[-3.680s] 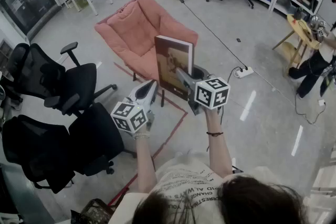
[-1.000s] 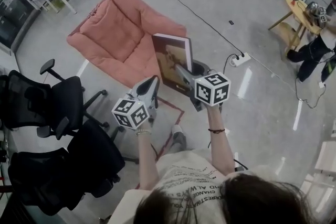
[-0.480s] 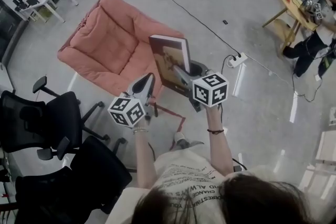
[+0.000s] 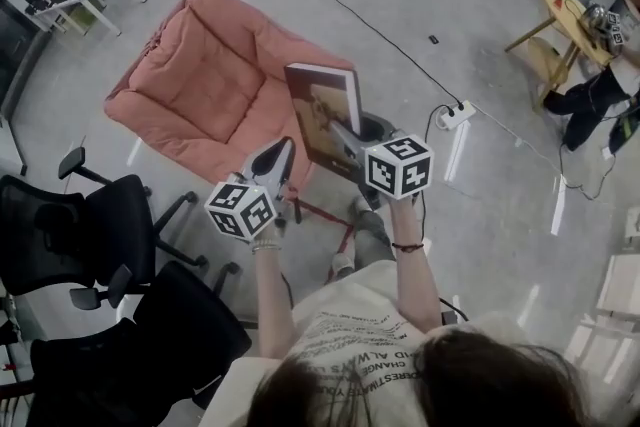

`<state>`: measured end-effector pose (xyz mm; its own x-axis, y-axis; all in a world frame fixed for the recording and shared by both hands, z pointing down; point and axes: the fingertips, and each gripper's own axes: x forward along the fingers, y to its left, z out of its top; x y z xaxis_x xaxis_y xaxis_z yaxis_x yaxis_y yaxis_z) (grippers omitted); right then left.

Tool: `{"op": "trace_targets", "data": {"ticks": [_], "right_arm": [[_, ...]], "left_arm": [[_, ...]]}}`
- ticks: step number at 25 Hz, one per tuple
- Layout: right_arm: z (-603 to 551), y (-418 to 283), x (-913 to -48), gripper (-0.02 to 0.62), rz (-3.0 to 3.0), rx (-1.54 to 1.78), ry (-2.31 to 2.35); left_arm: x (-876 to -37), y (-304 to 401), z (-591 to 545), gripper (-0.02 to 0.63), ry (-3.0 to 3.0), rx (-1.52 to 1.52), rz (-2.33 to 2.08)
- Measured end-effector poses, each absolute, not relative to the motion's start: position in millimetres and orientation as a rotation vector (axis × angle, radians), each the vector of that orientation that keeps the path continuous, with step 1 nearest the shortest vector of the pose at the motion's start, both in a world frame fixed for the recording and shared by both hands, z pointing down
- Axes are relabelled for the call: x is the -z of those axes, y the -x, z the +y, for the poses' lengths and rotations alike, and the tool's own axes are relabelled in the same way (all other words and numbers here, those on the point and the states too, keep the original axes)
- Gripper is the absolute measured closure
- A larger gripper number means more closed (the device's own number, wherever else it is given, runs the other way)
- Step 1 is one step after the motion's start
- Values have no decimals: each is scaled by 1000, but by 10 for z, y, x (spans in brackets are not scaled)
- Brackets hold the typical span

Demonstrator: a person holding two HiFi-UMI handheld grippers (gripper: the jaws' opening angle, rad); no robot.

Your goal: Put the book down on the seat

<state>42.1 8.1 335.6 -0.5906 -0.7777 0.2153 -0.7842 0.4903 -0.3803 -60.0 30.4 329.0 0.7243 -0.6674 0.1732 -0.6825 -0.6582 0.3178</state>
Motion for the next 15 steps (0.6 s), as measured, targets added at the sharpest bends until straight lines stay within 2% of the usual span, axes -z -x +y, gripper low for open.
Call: {"op": "trace_targets", "data": {"ticks": [15], "right_arm": [[-1703,-552,-3602,448,-2688,-775,-1198]], "left_arm": [[-3526,463,-1262,603,-2410,-17,-1204]]}}
